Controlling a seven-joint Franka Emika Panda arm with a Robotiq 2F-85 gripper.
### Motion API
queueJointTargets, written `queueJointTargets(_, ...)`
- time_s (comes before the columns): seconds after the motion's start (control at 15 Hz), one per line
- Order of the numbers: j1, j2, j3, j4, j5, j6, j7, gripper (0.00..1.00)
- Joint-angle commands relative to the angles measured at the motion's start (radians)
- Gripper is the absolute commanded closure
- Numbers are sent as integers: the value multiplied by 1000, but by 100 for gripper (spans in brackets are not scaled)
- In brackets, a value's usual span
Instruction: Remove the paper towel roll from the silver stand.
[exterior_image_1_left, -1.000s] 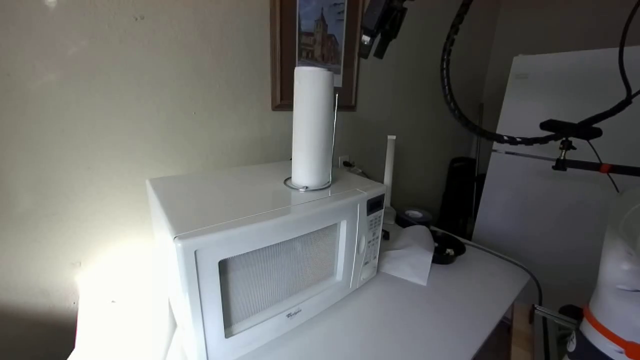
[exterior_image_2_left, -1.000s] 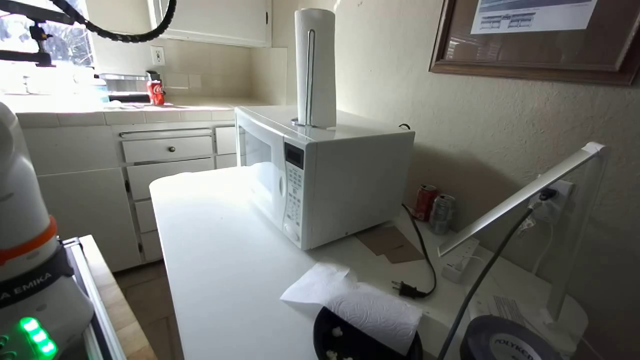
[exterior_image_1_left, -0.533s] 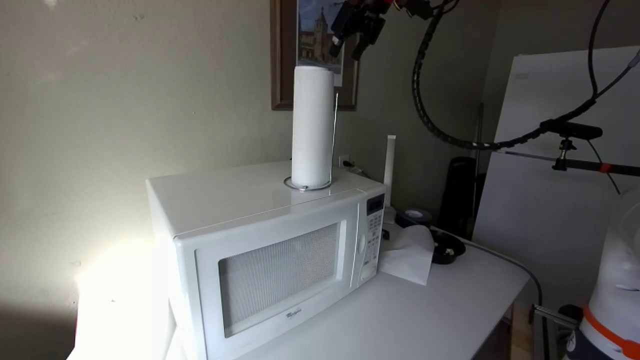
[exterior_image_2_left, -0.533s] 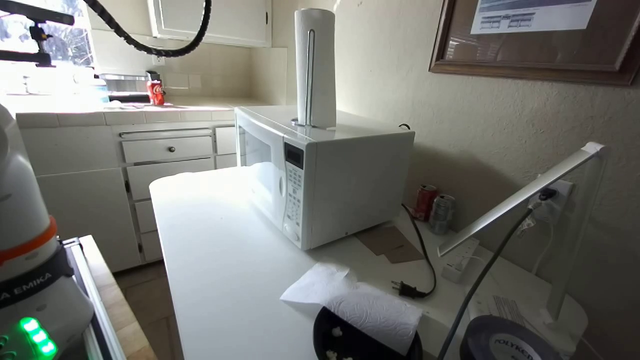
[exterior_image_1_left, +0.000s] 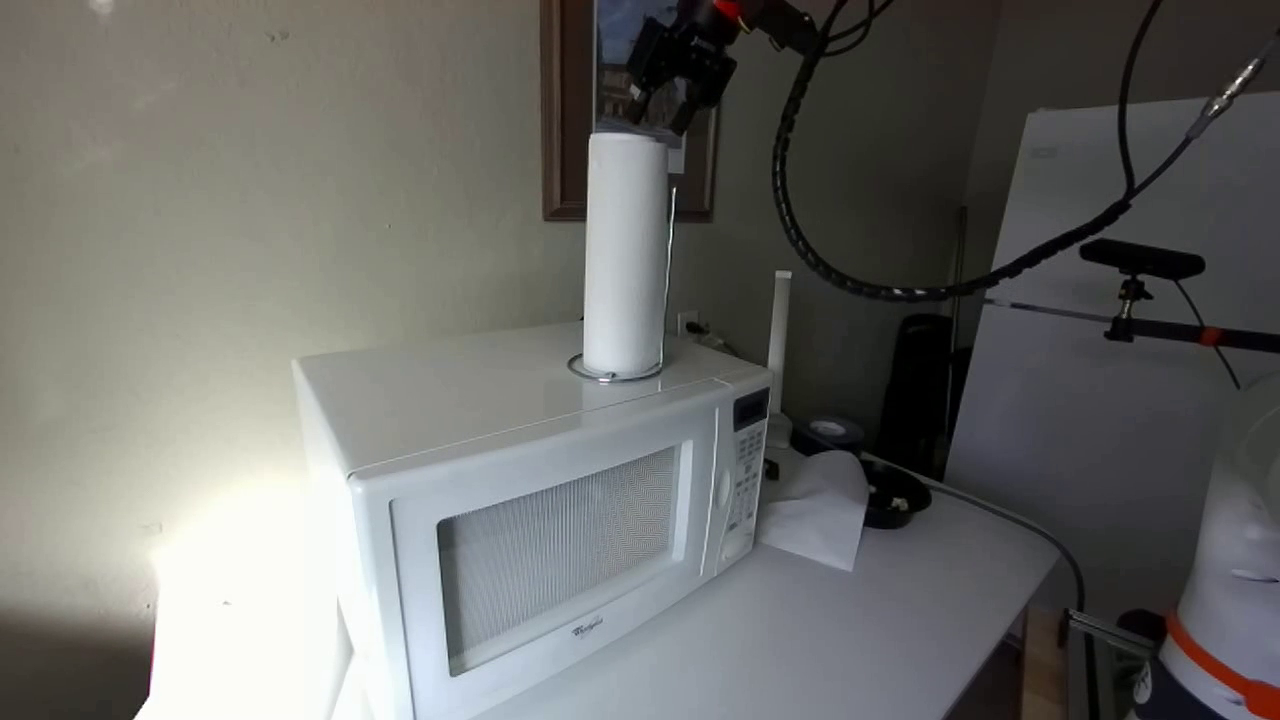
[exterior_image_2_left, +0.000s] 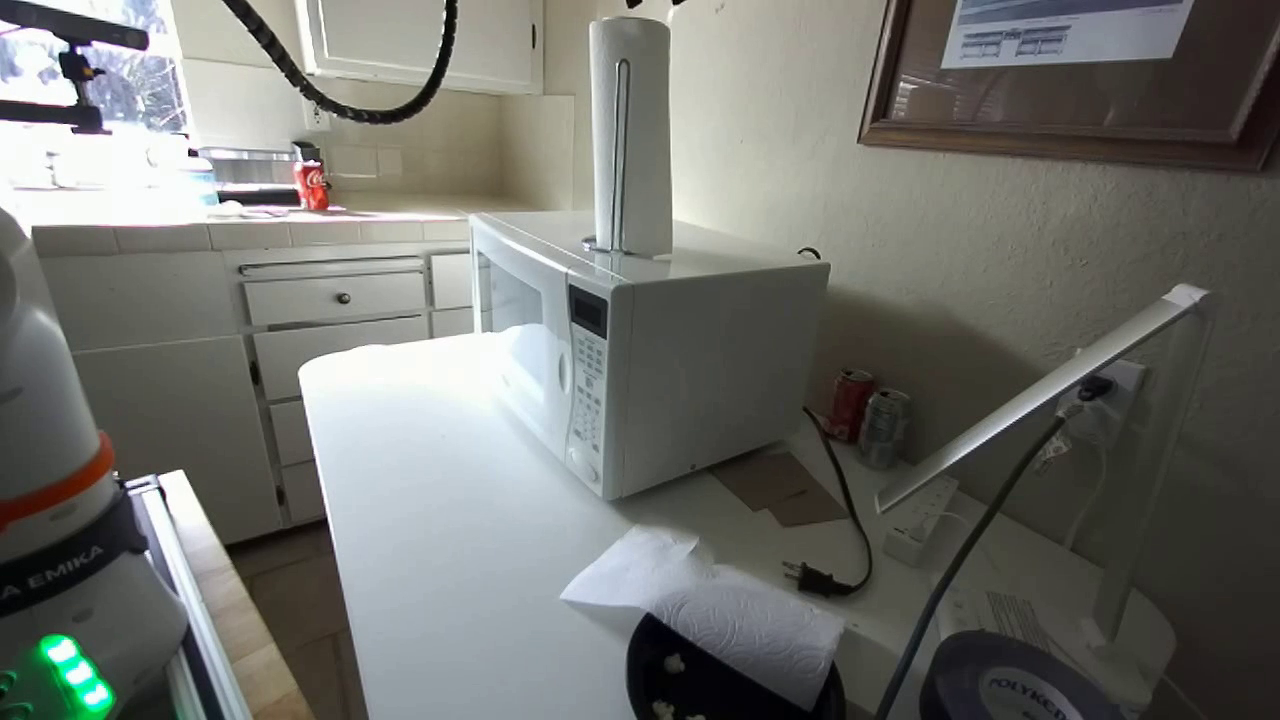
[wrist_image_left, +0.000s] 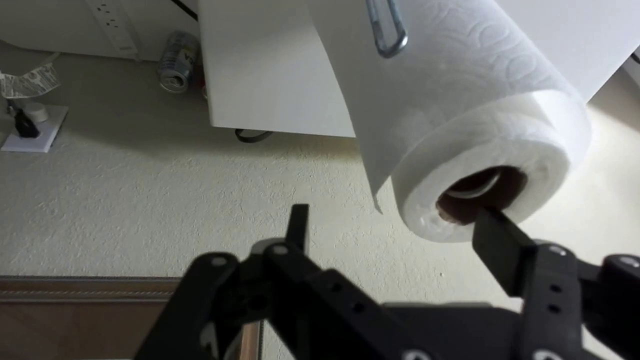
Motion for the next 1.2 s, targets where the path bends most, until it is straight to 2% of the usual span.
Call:
queueJointTargets(0.0, -6, 41, 4, 47, 15, -9, 31, 47)
queueJointTargets(0.07, -4, 48, 4, 54, 18, -13, 33, 55)
queueJointTargets(0.13, -3, 53, 4, 58, 21, -13, 34, 47)
queueJointTargets(0.2, -2, 58, 5, 62, 22, -13, 35, 19)
queueJointTargets(0.27, -2, 62, 6, 65, 24, -14, 36, 21)
queueJointTargets(0.33, -1, 66, 6, 67, 25, -15, 36, 18)
queueJointTargets(0.47, -1, 74, 6, 73, 27, -16, 36, 3)
queueJointTargets(0.53, -2, 79, 6, 76, 24, -17, 36, 0)
queueJointTargets(0.6, -2, 82, 6, 78, 23, -18, 37, 0)
queueJointTargets(0.67, -2, 86, 6, 79, 23, -19, 36, 10)
queueJointTargets(0.73, -2, 88, 6, 81, 23, -21, 35, 27)
queueJointTargets(0.8, -1, 91, 6, 82, 21, -23, 35, 27)
queueJointTargets(0.87, -1, 93, 6, 82, 22, -26, 34, 33)
queueJointTargets(0.93, -1, 93, 6, 82, 21, -28, 33, 43)
queueJointTargets(1.13, -1, 91, 7, 83, 18, -42, 35, 32)
